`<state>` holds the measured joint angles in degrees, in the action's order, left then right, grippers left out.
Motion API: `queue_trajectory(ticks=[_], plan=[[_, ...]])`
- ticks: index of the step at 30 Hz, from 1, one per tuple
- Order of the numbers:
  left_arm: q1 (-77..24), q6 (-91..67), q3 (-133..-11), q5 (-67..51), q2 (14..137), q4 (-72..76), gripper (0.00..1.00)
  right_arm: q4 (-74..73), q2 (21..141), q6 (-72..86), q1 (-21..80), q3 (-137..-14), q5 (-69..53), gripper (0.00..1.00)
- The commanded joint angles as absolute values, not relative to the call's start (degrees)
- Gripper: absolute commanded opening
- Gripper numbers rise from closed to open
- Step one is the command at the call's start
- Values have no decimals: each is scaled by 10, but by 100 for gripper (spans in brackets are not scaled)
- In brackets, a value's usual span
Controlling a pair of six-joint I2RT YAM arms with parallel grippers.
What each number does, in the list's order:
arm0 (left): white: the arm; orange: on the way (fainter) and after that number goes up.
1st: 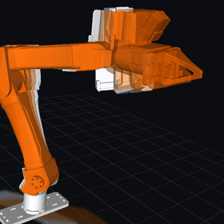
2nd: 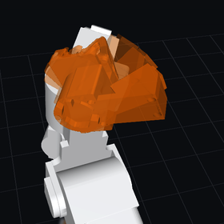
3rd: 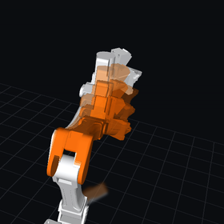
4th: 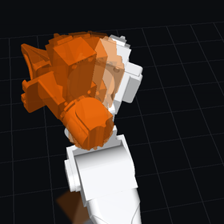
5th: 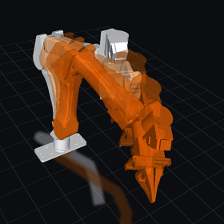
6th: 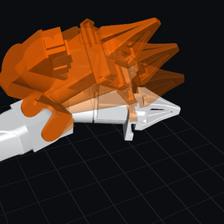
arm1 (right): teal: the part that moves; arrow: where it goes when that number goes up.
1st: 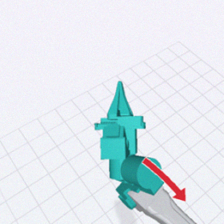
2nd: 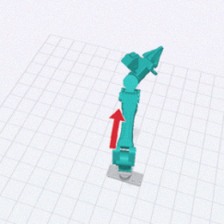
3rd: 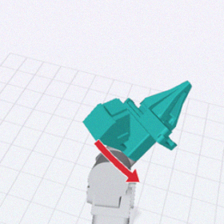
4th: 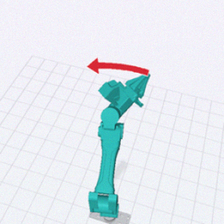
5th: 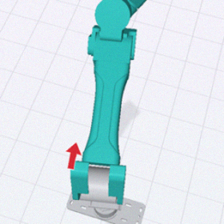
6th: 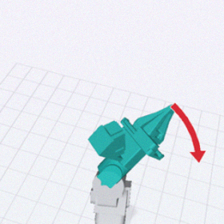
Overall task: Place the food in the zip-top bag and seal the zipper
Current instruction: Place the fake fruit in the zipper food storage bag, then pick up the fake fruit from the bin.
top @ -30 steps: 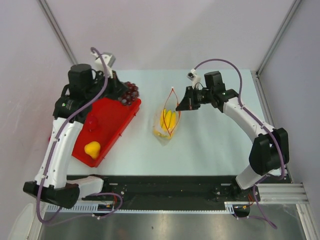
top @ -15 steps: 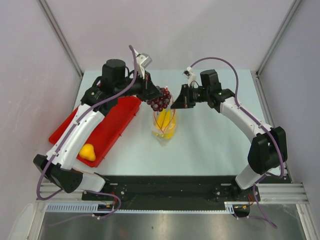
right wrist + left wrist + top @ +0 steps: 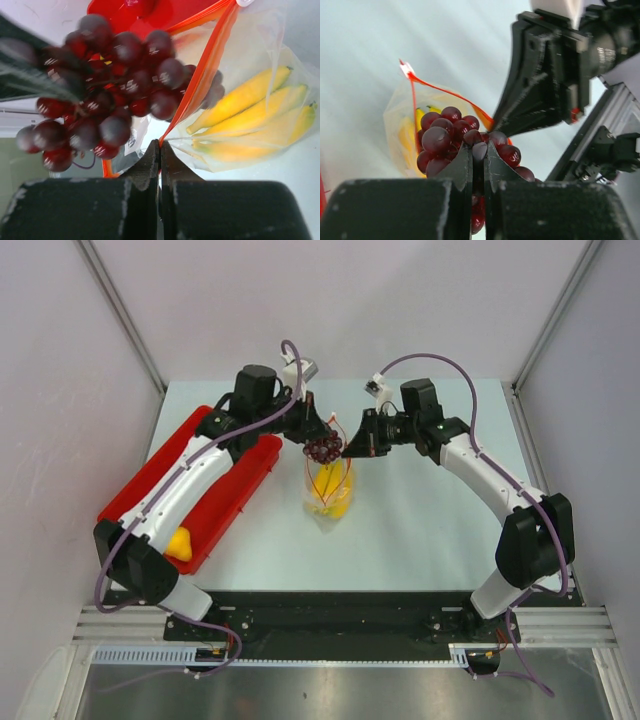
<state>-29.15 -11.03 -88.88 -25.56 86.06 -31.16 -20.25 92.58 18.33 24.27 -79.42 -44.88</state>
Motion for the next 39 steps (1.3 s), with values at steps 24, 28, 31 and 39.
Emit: queue_trajectory(ticks=[24,28,31,39], plan=[[22,82,-805,-243,745,-470,100,-191,947,190,219,-824,-518,0],[130,122,-765,-228,776,-483,100,-194,950,185,220,-823,-514,0],[183,137,-754,-189,823,-485,100,-196,953,175,224,-823,-506,0],[202,154,-740,-84,925,-403,100,-189,961,177,228,-824,-499,0]])
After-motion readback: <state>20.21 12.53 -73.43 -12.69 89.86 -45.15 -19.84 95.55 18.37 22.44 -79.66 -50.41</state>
